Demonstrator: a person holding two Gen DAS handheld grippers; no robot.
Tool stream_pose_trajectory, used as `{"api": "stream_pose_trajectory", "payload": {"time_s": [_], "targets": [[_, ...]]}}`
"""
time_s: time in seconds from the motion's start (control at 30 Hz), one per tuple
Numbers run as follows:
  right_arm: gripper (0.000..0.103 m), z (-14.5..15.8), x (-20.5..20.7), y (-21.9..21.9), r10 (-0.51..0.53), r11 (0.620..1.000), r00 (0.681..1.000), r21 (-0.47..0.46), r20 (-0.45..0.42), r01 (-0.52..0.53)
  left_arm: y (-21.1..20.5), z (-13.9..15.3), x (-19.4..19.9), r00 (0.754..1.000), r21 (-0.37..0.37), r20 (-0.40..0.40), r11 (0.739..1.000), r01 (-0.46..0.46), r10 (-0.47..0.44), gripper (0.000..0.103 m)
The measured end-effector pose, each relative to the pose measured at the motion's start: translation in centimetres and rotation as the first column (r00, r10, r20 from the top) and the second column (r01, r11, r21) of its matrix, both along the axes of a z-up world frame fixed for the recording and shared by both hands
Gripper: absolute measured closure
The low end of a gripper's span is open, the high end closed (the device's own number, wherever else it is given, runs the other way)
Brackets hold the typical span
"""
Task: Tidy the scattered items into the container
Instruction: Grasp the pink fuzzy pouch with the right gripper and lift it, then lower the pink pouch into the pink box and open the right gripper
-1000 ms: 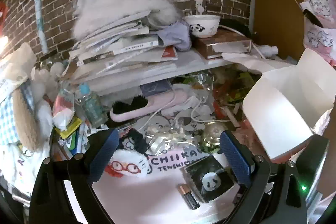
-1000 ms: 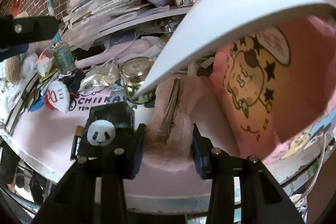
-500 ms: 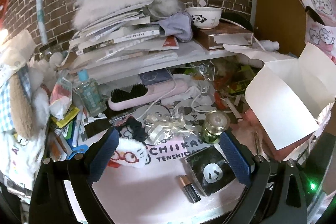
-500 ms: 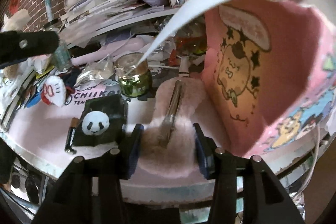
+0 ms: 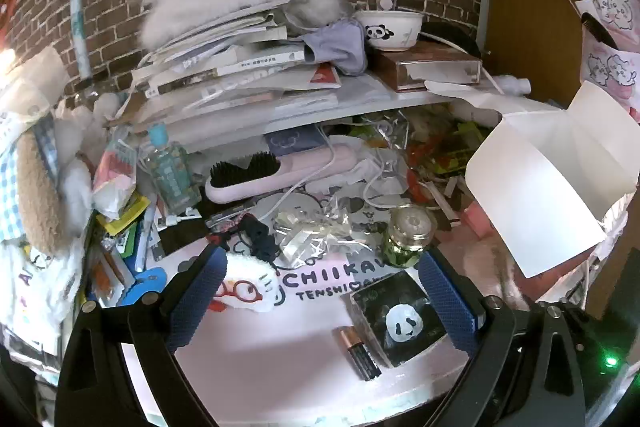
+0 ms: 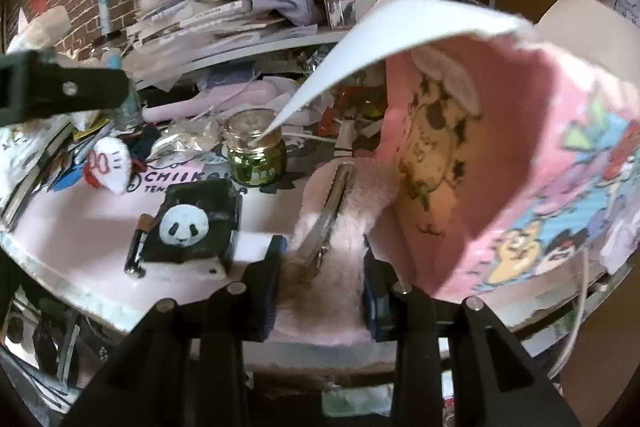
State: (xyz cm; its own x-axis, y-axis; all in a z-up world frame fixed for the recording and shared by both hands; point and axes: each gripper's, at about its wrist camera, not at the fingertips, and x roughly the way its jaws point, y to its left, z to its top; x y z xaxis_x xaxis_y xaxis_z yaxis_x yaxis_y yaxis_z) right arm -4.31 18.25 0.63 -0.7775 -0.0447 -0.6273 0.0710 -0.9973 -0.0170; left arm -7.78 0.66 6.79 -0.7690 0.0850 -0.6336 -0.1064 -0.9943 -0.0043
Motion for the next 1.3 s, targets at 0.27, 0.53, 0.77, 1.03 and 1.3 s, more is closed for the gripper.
{"api": "stream_pose_trajectory", "payload": {"time_s": [0.27, 0.53, 0.77, 1.03, 1.3], "targets": [[0.073, 2.5, 3.1, 0.7, 0.078, 0.997, 0.997, 0.023, 0.006, -0.078, 0.5, 0.2, 0.2, 1.000, 0.009, 0.007, 1.000, 0.012, -0.012, 0.007], [0.073, 4.2, 6.2, 2.4, 0.110, 0.993, 0.993, 0.034, 0.033, -0.111, 1.1, 1.2, 0.1, 0.999, 0.017, -0.014, 0.999, 0.035, -0.035, 0.007], [0.073, 6.4, 8.9, 3.7, 0.126, 0.990, 0.992, 0.057, 0.020, -0.127, 1.0, 1.4, 0.0, 0.999, 0.028, -0.022, 0.999, 0.036, -0.035, 0.007], [0.073, 10.3, 11.6, 4.3, 0.138, 0.988, 0.988, 0.084, -0.070, -0.132, 1.0, 1.4, -0.1, 0.999, 0.032, -0.020, 0.999, 0.032, -0.031, 0.007], [0.073, 14.0, 7.7, 5.6, 0.093, 0.991, 0.983, 0.111, -0.161, -0.075, 0.4, 1.7, 0.1, 0.999, 0.052, -0.032, 0.998, 0.022, -0.021, 0.007]]}}
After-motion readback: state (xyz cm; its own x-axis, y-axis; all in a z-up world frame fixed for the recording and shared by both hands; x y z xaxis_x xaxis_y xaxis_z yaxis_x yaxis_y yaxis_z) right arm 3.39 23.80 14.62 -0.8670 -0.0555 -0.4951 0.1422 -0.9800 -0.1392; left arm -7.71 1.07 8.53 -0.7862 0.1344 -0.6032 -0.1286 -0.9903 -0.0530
